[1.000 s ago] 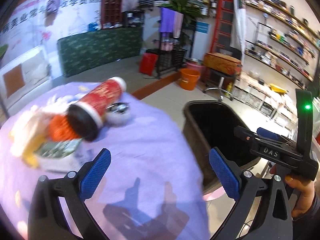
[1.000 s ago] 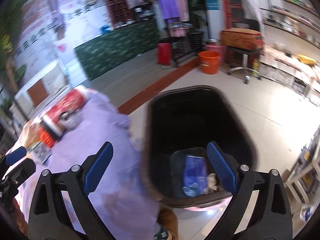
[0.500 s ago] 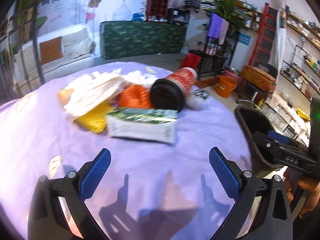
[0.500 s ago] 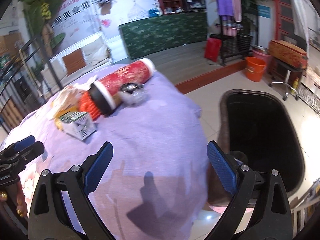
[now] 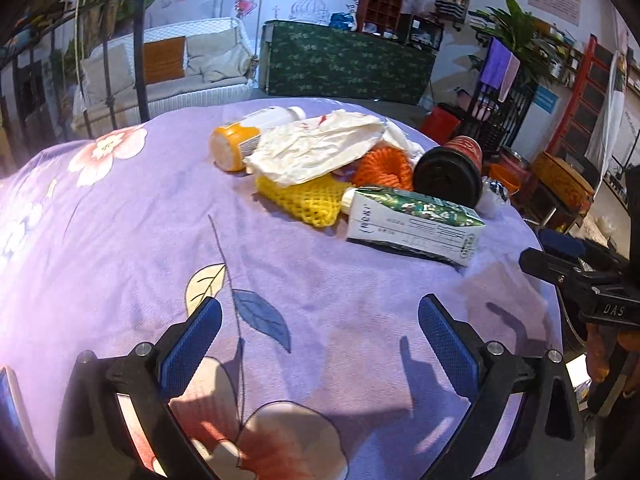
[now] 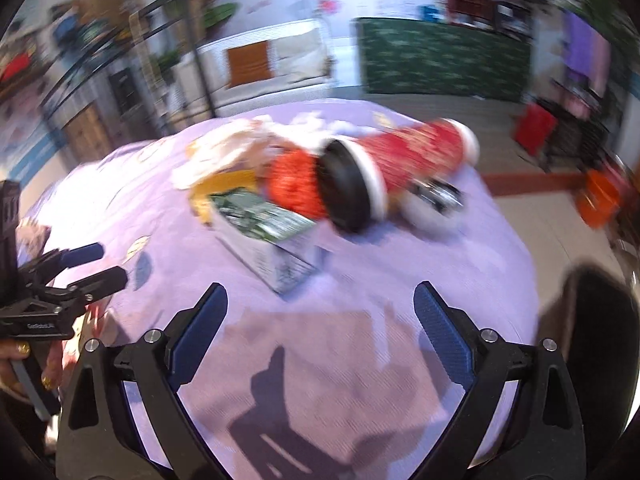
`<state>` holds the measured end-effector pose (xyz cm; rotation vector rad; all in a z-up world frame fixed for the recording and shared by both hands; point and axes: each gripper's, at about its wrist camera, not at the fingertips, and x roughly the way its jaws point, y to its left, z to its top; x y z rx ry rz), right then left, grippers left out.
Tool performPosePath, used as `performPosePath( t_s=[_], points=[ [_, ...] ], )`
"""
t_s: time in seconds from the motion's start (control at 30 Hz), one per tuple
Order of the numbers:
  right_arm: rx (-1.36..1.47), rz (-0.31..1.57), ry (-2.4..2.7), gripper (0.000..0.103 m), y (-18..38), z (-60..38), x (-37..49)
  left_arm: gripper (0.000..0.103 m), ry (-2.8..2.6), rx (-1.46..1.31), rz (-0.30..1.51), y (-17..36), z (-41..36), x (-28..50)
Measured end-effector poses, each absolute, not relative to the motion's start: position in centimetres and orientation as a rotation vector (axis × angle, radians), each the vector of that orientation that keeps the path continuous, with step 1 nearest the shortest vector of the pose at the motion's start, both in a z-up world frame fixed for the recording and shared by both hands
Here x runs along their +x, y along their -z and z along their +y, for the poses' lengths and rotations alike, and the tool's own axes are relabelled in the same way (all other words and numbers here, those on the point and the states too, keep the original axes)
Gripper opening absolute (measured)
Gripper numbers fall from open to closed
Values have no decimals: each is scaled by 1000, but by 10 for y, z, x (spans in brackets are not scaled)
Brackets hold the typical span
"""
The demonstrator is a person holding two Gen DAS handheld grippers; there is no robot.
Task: Collect trash
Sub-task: 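Move the right tool to the green drink carton and grasp it, then grasp the white plastic bag with red print with the left tool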
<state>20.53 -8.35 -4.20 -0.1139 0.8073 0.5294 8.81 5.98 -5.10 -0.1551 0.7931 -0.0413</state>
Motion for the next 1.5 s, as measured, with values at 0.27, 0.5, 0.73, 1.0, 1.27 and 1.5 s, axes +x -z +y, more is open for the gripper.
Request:
performPosePath(
  t_s=[0.27, 0.5, 0.73, 1.0, 1.27, 1.5],
  points=[
    [-423, 870, -694, 84, 43, -12, 258, 97, 53, -169, 811, 55, 66, 85],
    [-509, 1012, -781, 70, 68, 17, 291, 97, 56, -174, 827, 58, 71, 83],
    [-586, 1047, -817, 52, 87, 38, 287, 97, 70, -182, 840, 63, 70, 87],
    [-544, 987, -780, 49, 74, 25, 261, 97, 73, -178, 837, 64, 74, 93],
    [-368, 931, -735, 49, 52, -15, 235, 96, 70, -143, 806, 54, 76, 115],
    [-208, 888, -653, 49, 40, -50, 219, 92, 107, -83, 796, 47, 66, 151]
  ],
)
